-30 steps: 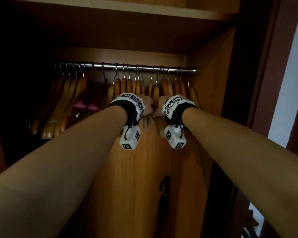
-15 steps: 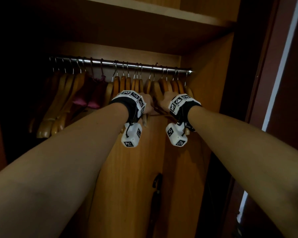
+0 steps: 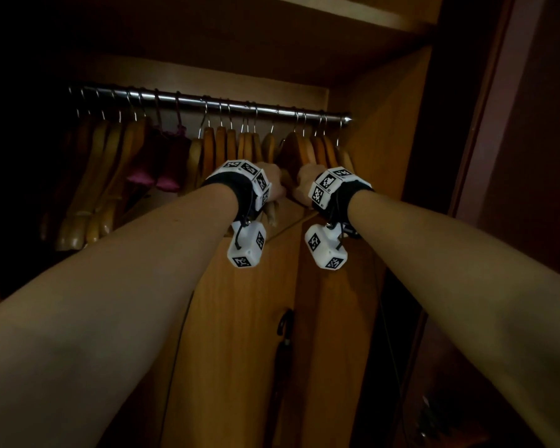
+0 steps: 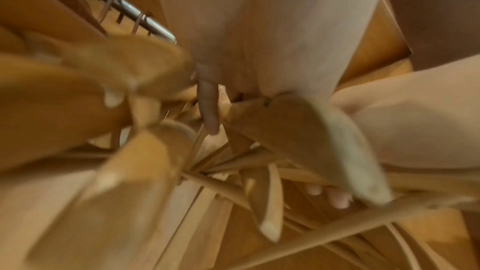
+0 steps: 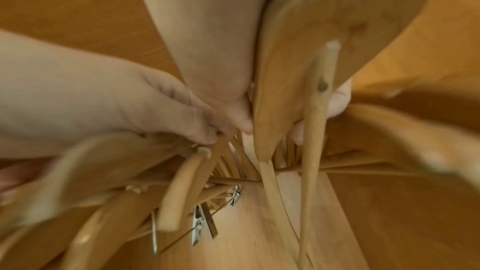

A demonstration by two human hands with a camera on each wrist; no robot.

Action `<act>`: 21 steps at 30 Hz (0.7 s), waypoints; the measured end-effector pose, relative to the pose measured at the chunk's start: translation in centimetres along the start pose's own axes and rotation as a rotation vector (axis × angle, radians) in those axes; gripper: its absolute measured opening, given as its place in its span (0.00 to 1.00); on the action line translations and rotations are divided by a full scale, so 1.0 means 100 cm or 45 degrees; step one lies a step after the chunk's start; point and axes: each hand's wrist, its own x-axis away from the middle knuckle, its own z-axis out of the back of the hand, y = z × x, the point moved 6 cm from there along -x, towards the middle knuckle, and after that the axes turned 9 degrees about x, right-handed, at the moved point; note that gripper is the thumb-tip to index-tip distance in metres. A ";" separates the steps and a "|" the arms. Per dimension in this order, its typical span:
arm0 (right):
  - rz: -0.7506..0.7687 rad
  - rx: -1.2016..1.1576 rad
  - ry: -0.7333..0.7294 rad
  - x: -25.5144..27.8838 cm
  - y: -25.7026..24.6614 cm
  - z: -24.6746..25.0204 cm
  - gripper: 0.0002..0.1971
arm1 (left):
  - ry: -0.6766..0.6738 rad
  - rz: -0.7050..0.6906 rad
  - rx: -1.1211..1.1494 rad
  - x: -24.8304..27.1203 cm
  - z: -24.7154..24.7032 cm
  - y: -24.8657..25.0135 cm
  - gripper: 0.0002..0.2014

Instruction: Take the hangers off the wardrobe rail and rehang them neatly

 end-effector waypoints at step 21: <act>-0.003 -0.262 0.027 0.154 0.080 0.053 0.25 | 0.195 0.142 0.379 0.095 0.001 0.101 0.18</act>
